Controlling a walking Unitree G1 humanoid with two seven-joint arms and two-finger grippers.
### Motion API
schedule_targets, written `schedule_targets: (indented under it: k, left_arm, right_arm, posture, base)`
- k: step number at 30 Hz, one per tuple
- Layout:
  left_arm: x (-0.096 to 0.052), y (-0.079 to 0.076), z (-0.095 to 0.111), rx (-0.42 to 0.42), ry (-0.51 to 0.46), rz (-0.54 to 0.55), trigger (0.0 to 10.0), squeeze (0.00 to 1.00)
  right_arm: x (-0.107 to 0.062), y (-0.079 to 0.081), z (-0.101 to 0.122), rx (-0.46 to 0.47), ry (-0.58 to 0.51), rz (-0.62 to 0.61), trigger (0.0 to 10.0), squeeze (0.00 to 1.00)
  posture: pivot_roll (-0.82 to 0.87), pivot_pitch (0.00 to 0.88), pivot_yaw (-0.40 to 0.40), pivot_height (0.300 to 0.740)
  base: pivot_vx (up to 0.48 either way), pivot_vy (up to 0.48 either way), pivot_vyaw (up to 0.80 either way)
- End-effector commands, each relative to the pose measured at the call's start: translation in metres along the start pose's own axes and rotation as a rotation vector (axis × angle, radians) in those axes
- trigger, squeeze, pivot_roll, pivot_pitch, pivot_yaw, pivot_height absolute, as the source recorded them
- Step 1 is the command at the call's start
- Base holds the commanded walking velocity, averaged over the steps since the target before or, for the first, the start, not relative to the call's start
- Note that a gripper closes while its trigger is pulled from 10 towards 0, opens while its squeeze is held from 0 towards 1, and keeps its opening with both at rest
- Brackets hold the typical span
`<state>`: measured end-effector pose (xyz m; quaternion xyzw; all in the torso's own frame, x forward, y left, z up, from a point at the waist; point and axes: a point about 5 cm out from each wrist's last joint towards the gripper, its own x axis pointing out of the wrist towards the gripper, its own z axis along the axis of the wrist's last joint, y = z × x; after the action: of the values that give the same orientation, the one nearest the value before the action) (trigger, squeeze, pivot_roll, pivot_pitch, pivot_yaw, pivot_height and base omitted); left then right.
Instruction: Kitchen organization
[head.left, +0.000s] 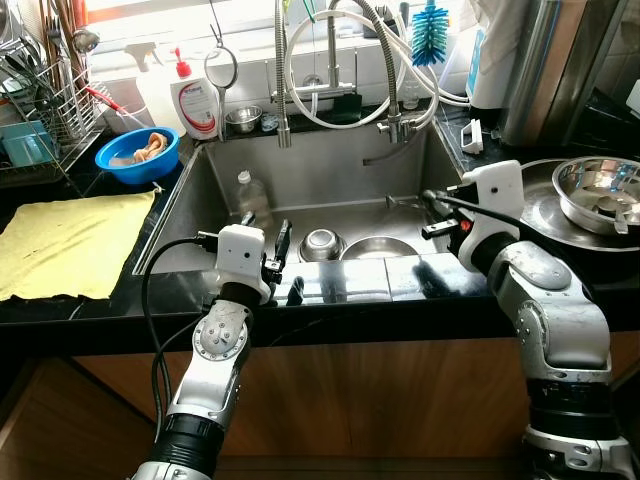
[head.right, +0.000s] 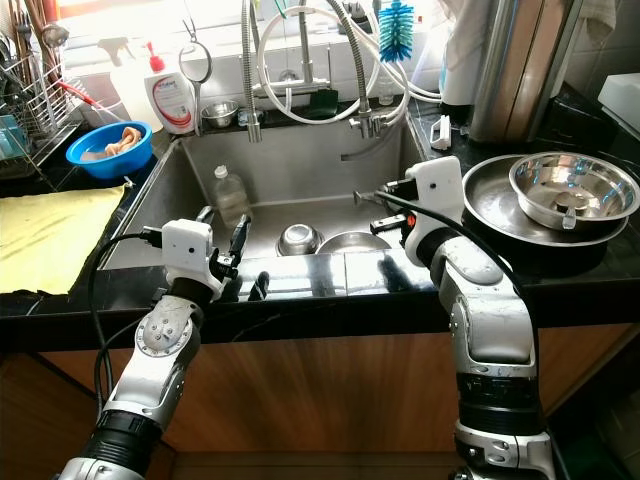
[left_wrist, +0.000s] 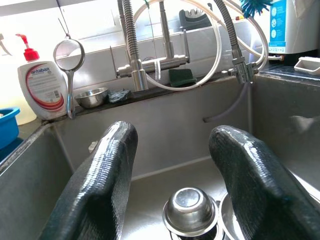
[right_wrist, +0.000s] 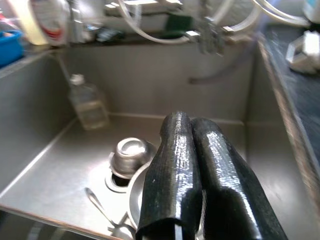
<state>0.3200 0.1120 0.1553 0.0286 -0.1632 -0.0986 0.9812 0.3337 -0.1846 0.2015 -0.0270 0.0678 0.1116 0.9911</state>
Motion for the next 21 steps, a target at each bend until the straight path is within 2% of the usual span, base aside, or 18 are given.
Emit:
schedule_targets:
  k: [1,5,14,15,16,17,18,21]
  left_arm:
    - [0.001,0.0,0.006,0.025,-0.029,-0.019,10.0,0.0]
    - [0.0,-0.001,0.007,0.023,-0.029,-0.022,10.0,0.0]
    - [0.0,0.0,0.007,0.023,-0.026,-0.028,10.0,0.0]
    - [0.0,0.0,0.007,0.024,-0.025,-0.029,10.0,0.0]
    - [0.0,0.0,0.007,0.024,-0.025,-0.029,10.0,0.0]
    - [0.0,0.0,0.007,0.024,-0.024,-0.029,10.0,0.0]
    - [0.0,0.0,0.007,0.023,-0.023,-0.029,10.0,0.0]
    - [0.001,0.0,0.007,0.023,-0.022,-0.028,10.0,0.0]
  right_arm:
    - [0.001,-0.002,-0.006,0.009,0.011,-0.016,10.0,0.0]
    - [0.0,-0.016,-0.015,0.039,0.029,-0.088,10.0,0.0]
    - [0.001,-0.02,-0.02,0.052,0.039,-0.127,10.0,0.0]
    - [0.001,-0.02,-0.019,0.053,0.035,-0.128,10.0,0.4]
    - [0.001,-0.02,-0.019,0.052,0.033,-0.129,10.0,0.4]
    - [0.001,-0.02,-0.018,0.053,0.03,-0.132,10.0,0.88]
    - [0.001,-0.021,-0.018,0.047,0.03,-0.137,10.0,1.0]
    - [0.0,-0.023,-0.015,0.05,0.019,-0.164,10.0,1.0]
  posture:
    - [-0.26,0.0,0.132,0.74]
    - [-0.26,0.0,0.131,0.74]
    - [-0.25,0.0,0.132,0.74]
    - [-0.25,0.0,0.132,0.74]
    - [-0.25,0.0,0.132,0.74]
    - [-0.25,0.0,0.132,0.74]
    - [-0.25,0.0,0.132,0.74]
    - [-0.25,0.0,0.128,0.74]
  base:
    - [0.0,0.0,0.0]
    - [0.0,0.0,0.0]
    - [0.0,0.0,0.0]
    - [0.0,0.0,0.0]
    - [0.0,0.0,0.0]
    - [0.0,0.0,0.0]
    - [0.0,0.0,0.0]
    - [0.0,0.0,0.0]
